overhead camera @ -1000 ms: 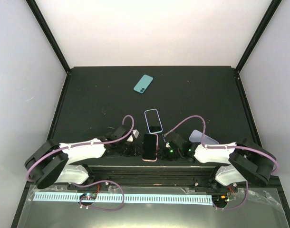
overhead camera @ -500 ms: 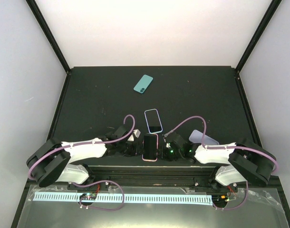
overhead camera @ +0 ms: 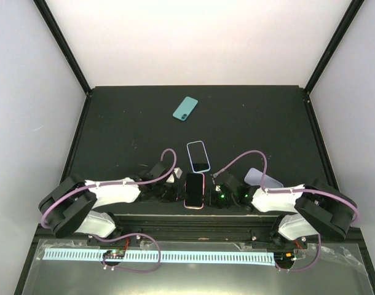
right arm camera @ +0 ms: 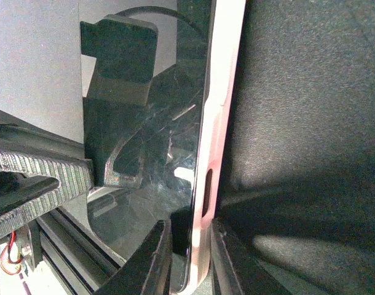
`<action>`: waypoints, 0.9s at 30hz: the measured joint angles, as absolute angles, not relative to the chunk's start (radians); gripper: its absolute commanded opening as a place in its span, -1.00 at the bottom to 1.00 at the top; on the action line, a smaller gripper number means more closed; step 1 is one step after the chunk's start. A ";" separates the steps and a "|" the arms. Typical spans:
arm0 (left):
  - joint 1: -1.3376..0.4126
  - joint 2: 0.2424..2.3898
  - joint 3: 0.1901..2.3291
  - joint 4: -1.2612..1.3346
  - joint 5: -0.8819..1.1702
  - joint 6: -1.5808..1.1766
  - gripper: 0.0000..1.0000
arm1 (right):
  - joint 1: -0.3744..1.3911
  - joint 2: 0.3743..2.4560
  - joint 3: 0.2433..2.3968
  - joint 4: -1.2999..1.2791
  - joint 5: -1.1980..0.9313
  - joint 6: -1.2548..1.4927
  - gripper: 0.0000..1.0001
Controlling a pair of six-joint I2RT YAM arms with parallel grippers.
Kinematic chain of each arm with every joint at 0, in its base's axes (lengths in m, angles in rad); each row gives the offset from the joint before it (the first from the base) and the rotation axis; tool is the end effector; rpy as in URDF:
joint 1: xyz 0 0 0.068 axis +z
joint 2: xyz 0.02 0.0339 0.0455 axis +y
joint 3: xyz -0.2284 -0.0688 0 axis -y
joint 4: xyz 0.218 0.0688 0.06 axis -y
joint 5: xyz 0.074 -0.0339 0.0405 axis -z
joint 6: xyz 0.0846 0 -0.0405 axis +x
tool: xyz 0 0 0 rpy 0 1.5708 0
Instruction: Put the phone into the phone case
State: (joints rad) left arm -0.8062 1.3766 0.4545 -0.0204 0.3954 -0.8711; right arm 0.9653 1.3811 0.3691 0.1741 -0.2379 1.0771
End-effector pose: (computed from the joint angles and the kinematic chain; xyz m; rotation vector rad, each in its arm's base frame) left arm 0.1460 -0.1992 0.0771 0.0918 2.8211 -1.0578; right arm 0.1247 0.2152 0.0687 0.0277 2.7569 1.0733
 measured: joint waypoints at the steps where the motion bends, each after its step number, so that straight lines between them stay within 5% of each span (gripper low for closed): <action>1: -0.806 1.377 0.455 -0.020 0.395 -0.871 -0.68 | 0.965 1.382 0.369 0.174 -0.237 1.077 -0.65; 8: -0.808 1.369 0.455 -0.017 0.393 -0.868 -0.56 | 0.965 1.377 0.371 0.161 -0.224 1.069 -0.70; 16: -0.814 1.329 0.455 -0.022 0.357 -0.860 -0.40 | 0.970 1.369 0.401 0.107 -0.191 1.031 -0.41; 27: -0.814 1.360 0.455 -0.031 0.330 -0.838 -0.49 | 0.970 1.373 0.403 0.115 -0.168 1.027 -0.46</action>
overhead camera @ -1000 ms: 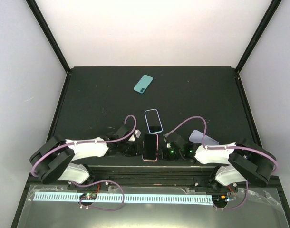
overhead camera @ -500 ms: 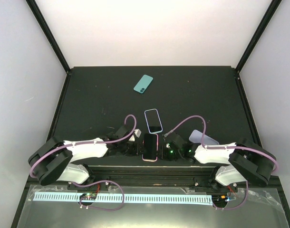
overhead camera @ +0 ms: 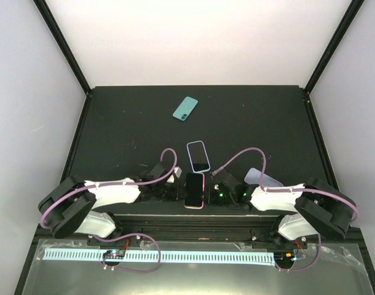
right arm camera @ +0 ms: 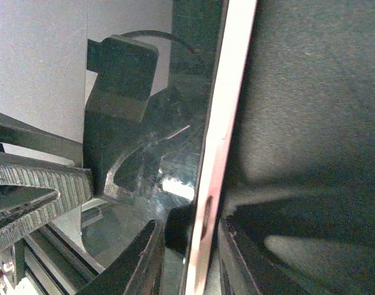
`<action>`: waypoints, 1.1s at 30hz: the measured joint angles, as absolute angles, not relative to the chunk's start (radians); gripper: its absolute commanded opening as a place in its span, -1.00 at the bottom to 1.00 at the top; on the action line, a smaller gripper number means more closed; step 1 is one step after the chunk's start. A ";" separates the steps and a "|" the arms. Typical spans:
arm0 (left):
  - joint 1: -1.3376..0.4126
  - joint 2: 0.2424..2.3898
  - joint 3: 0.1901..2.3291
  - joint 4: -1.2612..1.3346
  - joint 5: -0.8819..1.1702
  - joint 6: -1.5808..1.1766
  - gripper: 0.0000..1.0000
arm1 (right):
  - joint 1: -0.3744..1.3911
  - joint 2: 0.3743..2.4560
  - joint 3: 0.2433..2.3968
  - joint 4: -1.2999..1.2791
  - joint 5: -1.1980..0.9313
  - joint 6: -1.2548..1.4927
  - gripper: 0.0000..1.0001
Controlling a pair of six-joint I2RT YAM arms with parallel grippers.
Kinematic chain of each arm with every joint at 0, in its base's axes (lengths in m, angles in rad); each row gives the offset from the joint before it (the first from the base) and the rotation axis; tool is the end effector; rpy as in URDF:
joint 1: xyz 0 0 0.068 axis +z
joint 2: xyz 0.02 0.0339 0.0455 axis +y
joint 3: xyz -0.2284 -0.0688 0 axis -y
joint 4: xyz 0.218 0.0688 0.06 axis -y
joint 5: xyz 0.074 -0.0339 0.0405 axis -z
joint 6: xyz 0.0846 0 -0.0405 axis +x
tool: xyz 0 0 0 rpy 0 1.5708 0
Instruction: Put the phone into the phone case
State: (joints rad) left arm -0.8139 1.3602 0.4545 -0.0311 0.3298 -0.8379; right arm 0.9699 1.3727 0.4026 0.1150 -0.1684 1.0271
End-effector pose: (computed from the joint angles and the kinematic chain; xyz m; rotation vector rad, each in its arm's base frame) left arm 0.1485 -0.1971 0.0782 0.1184 2.7824 -0.9844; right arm 0.1302 0.2151 0.0727 -0.0080 2.7243 0.9805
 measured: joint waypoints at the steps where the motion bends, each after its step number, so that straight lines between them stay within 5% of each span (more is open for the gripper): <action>1: -0.814 1.366 0.455 -0.028 0.334 -0.838 -0.53 | 0.970 1.384 0.403 0.135 -0.173 1.028 -0.46; 12: -0.813 1.351 0.455 -0.010 0.364 -0.837 -0.73 | 0.969 1.391 0.382 0.196 -0.183 1.044 -0.41; 33: -0.813 1.385 0.455 0.015 0.358 -0.822 -0.66 | 0.918 1.394 0.292 0.383 -0.258 1.124 -0.39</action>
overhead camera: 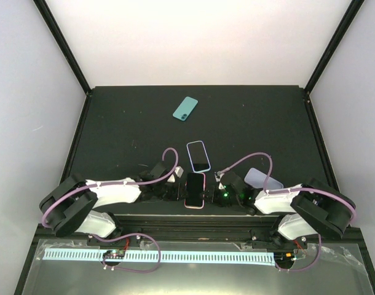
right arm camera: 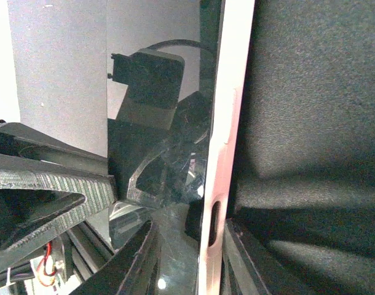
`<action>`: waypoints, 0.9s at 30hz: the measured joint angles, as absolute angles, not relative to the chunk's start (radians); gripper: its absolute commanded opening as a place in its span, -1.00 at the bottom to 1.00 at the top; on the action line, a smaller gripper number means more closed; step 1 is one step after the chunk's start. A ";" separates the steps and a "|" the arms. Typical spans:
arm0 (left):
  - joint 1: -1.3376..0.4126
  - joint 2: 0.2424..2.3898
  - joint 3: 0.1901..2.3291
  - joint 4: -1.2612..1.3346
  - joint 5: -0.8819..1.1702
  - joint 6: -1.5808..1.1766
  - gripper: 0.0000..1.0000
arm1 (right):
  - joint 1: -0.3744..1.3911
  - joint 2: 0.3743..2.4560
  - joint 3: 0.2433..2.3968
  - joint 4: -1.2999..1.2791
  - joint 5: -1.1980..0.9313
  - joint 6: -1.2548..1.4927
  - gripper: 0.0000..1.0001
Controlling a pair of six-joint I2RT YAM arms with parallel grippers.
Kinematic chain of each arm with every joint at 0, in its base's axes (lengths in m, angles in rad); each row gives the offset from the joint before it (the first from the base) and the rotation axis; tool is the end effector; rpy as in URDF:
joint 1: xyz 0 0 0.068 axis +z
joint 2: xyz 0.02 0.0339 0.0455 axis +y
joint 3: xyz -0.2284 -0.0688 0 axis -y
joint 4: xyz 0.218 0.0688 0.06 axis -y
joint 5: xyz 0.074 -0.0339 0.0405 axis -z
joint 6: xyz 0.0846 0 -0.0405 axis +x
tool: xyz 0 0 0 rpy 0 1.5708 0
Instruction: Put the phone into the phone case
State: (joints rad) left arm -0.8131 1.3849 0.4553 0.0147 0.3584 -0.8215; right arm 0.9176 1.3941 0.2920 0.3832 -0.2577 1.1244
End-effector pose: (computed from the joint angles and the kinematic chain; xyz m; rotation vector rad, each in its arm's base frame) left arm 0.1501 -0.2018 0.0777 0.1587 2.7644 -1.0283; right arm 0.1343 0.2109 0.0683 0.1185 2.6495 1.2035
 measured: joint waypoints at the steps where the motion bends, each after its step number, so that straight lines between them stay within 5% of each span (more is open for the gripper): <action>1: -0.813 1.383 0.455 0.014 0.358 -0.822 -0.64 | 0.914 1.395 0.286 0.398 -0.266 1.130 -0.39; 22: -0.818 1.333 0.400 0.067 0.348 -0.838 -0.49 | 0.900 1.423 0.211 0.699 -0.343 1.294 -0.38; 27: -0.818 1.333 0.399 0.068 0.348 -0.838 -0.47 | 0.900 1.439 0.218 0.686 -0.343 1.280 -0.55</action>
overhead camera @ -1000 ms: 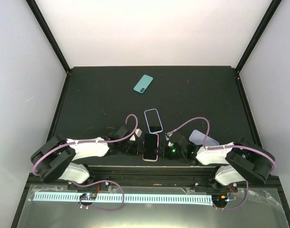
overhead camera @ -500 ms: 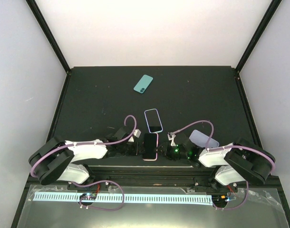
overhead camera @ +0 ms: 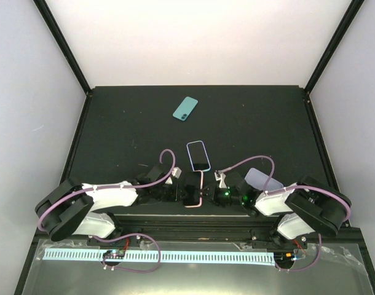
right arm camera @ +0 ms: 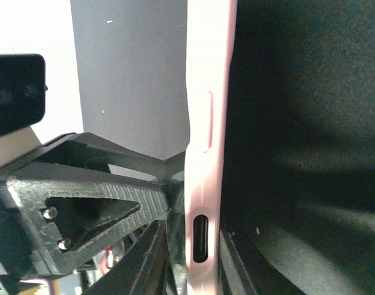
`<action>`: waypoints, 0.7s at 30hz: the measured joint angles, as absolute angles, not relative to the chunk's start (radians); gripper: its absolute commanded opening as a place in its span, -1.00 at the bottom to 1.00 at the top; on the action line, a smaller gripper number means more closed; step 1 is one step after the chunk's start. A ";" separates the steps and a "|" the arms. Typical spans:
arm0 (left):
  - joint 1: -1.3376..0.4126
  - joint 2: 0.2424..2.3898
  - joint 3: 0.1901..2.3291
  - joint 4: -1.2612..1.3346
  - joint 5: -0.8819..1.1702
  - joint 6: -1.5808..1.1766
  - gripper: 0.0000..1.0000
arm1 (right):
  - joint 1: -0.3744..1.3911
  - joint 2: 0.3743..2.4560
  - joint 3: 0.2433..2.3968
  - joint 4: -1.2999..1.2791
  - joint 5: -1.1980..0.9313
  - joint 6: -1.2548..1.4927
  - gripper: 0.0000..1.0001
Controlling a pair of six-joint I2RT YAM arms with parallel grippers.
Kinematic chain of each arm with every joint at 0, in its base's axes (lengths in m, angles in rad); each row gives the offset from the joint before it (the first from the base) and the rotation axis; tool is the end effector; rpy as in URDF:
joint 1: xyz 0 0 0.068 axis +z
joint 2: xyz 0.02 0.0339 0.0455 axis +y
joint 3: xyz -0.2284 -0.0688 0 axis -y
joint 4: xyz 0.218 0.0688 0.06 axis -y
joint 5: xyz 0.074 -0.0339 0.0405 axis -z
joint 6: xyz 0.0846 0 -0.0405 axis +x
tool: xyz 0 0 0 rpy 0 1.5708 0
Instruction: Put the phone into the phone case
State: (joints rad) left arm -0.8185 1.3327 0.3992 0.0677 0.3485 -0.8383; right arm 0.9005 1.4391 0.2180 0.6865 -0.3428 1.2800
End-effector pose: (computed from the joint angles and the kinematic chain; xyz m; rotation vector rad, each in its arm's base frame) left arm 0.1453 -0.1976 0.0790 0.1490 2.7182 -1.0596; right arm 0.1351 0.2162 0.0774 0.2329 2.5408 1.4866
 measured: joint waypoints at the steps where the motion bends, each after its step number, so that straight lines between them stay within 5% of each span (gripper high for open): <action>1: -0.818 1.333 0.400 0.068 0.348 -0.839 -0.45 | 0.900 1.439 0.223 0.675 -0.342 1.273 -0.59; 12: -0.805 1.332 0.376 0.110 0.390 -0.876 -0.39 | 0.899 1.443 0.264 0.607 -0.348 1.216 -0.87; 21: -0.763 1.182 0.354 0.058 0.454 -0.884 0.18 | 0.899 1.405 0.265 0.614 -0.379 1.202 -0.98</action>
